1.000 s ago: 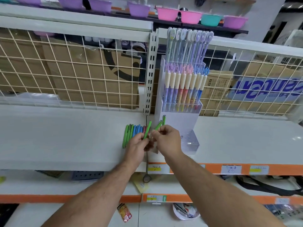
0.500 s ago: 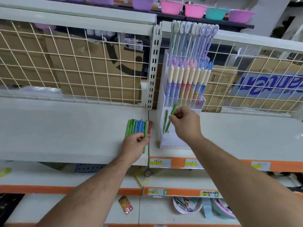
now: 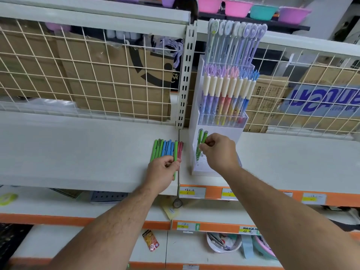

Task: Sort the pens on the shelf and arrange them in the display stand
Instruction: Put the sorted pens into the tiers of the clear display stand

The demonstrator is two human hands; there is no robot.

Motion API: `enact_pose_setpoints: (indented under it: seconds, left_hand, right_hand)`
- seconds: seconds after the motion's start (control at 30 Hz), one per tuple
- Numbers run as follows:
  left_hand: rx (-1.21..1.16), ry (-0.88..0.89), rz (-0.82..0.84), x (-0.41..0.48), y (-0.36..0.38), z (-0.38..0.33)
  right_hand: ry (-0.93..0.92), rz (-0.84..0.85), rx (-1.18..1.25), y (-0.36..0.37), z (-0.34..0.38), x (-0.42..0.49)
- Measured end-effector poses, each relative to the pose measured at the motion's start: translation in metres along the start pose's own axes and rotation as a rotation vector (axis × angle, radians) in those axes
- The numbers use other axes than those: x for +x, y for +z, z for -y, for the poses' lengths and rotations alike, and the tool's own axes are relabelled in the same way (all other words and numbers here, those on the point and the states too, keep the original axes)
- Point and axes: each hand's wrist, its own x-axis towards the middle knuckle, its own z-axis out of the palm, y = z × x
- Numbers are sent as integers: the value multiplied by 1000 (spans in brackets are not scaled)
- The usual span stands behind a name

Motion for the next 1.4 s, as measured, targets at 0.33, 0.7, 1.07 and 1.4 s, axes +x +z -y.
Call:
enact_pose_setpoints:
  seconds: [0.33,0.7,1.07,1.4]
  left_hand:
    - [-8,6,11,1,0,3]
    - [-25,2,25,-1,-1,0]
    - [-47,6,26,-1,-1,-1]
    - [-41,7,31,-1,-1,-1]
  right_hand:
    - [22,13,-92,9,0,0]
    - [22,14,-180,11,3,0]
    - [56,-14,-108,17,-2,-2]
    - [52,-20,-130,20,-5,0]
